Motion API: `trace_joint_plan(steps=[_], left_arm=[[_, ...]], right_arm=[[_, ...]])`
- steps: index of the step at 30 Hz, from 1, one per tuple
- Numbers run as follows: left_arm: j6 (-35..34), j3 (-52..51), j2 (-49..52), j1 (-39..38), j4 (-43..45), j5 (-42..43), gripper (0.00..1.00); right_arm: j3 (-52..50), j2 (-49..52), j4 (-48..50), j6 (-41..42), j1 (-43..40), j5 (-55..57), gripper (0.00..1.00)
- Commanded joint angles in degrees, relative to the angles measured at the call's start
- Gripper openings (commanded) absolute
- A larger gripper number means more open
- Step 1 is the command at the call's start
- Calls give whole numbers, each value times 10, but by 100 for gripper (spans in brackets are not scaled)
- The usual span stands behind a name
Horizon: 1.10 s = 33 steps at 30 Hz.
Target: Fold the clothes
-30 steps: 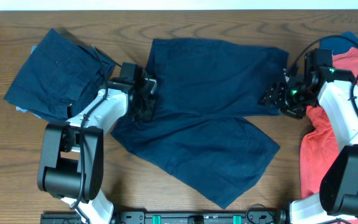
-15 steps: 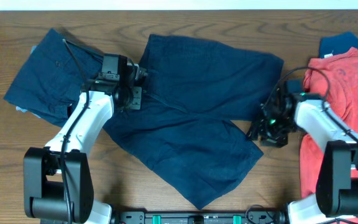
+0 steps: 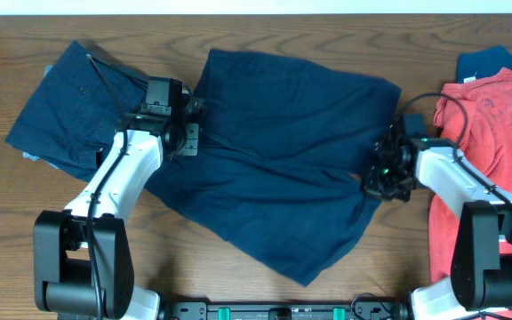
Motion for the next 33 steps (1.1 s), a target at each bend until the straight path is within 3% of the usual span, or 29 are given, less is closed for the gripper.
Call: trace_joint_plan(steps=[1, 5, 6, 7, 8, 10, 13, 18, 25, 27, 30, 33], left_arm=[[-9, 12, -2, 3, -1, -35, 6], [-16, 11, -2, 3, 8, -35, 11], [-21, 11, -2, 2, 8, -35, 24], [-22, 11, -2, 3, 7, -35, 32], [-22, 11, -2, 3, 5, -35, 37], [-22, 11, -2, 3, -6, -35, 47], [-22, 11, -2, 3, -31, -35, 48], [-22, 7, -2, 3, -78, -35, 48], [-22, -39, 17, 3, -49, -35, 47], [-22, -39, 30, 3, -42, -35, 40], [-22, -39, 40, 3, -31, -35, 14], [-22, -39, 41, 3, -18, -38, 7]], right_arm=[[30, 5, 29, 13, -24, 34, 1], [47, 5, 85, -44, -32, 33, 5], [52, 5, 92, -54, -32, 34, 20], [59, 5, 94, -60, -32, 33, 45], [66, 5, 93, -61, -32, 33, 59], [83, 5, 76, -62, -32, 34, 67], [112, 5, 31, -61, -32, 29, 69], [154, 2, -91, -62, -31, -38, 63], [104, 2, -231, -42, -7, -42, 56], [70, 2, -224, -17, 1, -40, 56], [17, 2, -177, 28, 7, -39, 58], [-28, 2, -126, 64, 7, -39, 55]])
